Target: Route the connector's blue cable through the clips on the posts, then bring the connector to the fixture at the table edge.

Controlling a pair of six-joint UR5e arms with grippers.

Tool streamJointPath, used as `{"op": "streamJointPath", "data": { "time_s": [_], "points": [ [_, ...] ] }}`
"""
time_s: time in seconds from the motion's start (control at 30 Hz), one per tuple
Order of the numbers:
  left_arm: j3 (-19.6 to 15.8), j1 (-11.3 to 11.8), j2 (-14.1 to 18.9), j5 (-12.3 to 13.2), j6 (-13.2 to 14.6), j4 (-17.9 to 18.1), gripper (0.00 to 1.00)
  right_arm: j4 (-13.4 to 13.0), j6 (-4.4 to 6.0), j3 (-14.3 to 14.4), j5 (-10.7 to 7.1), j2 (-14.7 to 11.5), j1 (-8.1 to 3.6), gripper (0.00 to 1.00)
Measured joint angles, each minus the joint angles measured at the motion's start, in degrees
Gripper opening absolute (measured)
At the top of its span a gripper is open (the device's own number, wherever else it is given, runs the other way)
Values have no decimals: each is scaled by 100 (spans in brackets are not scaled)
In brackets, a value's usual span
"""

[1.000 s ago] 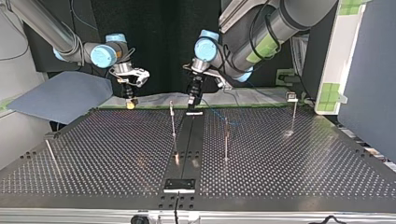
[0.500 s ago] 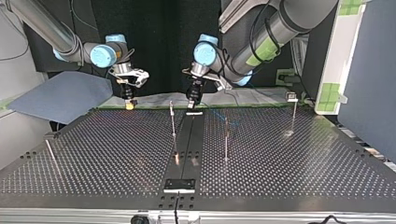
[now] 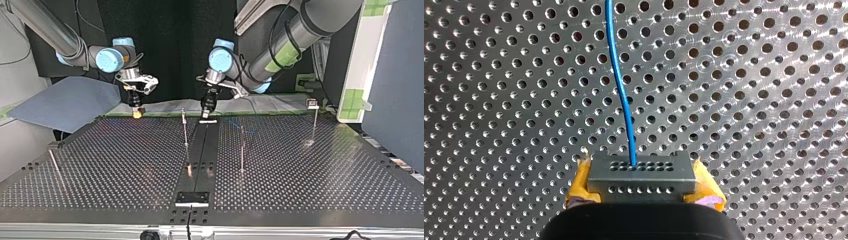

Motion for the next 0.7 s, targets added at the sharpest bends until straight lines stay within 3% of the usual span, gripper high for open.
{"op": "streamJointPath", "data": {
  "time_s": [0.3, 0.7],
  "points": [
    [182, 3, -190, -39, 109, -196, 0, -21, 6, -9, 3, 20, -8, 0],
    [420, 47, -206, -46, 90, -305, 0, -56, 27, -34, 4, 34, -50, 0]
  ]
}}
